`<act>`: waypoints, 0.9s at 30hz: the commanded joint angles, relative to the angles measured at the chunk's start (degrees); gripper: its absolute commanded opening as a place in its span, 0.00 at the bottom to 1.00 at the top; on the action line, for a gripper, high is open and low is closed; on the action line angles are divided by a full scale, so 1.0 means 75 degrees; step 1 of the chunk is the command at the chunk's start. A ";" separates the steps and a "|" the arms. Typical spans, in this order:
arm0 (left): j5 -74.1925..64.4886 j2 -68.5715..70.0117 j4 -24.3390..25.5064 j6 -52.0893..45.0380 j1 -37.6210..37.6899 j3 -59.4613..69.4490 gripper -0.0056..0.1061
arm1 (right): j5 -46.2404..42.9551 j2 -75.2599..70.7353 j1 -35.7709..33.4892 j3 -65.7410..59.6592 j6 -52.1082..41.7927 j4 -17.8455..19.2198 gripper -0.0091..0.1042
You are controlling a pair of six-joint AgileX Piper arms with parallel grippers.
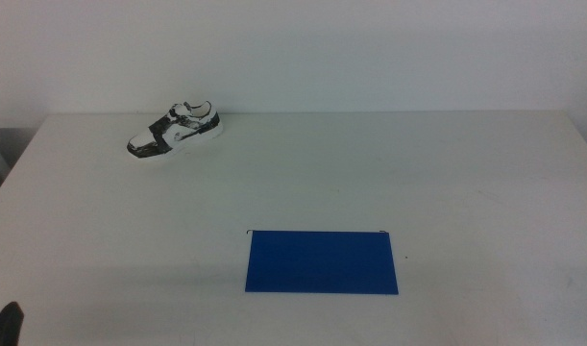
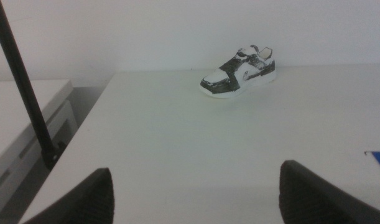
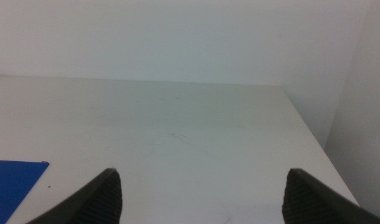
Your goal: Use one arm to grab the shoe from the table and place it on the mat.
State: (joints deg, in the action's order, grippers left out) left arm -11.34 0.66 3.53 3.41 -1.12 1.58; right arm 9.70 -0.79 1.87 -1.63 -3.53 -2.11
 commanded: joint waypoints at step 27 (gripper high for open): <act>-0.1343 -0.7391 -0.0182 0.0079 0.0462 -0.7906 0.84 | -0.0606 -0.0161 -0.0024 0.0073 -0.0096 0.0065 0.67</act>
State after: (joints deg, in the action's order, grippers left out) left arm -23.03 -53.08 2.87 3.41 1.89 -53.80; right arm 9.70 -0.79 1.87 -1.63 -3.53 -2.11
